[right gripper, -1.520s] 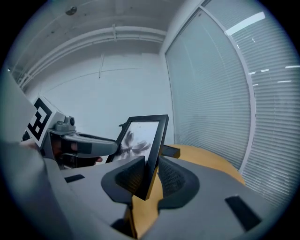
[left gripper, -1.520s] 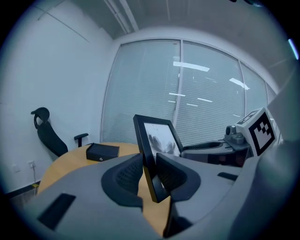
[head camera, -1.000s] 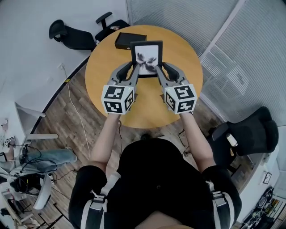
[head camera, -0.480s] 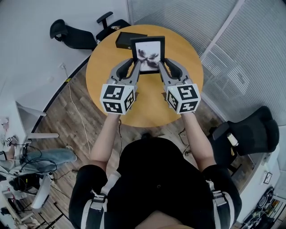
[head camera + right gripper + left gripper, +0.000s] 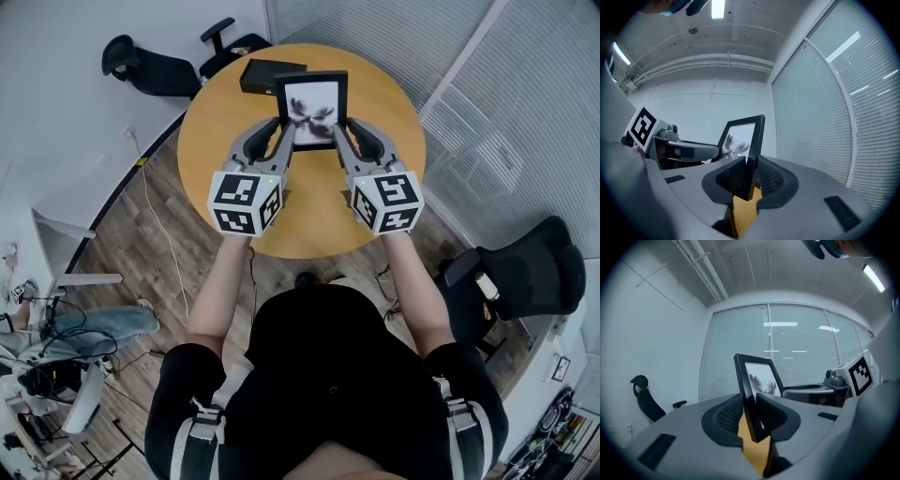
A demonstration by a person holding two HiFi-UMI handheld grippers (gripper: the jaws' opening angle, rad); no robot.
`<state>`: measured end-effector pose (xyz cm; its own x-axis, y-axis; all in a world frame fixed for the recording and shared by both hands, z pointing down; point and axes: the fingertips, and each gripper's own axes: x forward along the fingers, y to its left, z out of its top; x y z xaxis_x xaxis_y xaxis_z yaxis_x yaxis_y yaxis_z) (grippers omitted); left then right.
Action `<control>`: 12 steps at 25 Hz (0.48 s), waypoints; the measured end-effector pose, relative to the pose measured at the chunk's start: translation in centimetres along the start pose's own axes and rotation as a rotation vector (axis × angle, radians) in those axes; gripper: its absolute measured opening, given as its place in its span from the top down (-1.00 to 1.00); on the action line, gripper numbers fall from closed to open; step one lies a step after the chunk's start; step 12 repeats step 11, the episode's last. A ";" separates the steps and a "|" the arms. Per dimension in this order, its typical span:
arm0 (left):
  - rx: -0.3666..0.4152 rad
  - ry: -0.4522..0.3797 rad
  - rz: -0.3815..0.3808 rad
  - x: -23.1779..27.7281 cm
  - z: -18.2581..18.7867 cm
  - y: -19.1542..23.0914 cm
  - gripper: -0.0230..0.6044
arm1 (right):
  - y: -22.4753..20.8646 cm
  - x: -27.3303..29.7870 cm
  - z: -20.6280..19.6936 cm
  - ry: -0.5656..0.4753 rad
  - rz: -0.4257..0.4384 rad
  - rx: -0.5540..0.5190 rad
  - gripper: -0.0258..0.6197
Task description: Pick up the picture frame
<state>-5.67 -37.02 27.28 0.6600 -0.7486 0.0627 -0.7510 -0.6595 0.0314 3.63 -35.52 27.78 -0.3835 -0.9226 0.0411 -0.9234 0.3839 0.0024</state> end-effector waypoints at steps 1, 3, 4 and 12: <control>-0.001 0.001 -0.001 0.1 0.0 -0.1 0.61 | -0.1 -0.1 0.0 0.001 0.000 0.000 0.63; -0.003 0.002 0.000 0.2 0.0 -0.4 0.61 | -0.3 -0.4 0.0 0.000 0.000 0.000 0.63; -0.004 0.002 0.001 0.2 0.0 -0.5 0.61 | -0.3 -0.5 0.0 0.000 -0.001 -0.001 0.63; 0.000 0.007 0.003 -0.5 -0.4 -0.8 0.61 | 0.2 -1.1 -0.3 0.004 -0.003 -0.008 0.63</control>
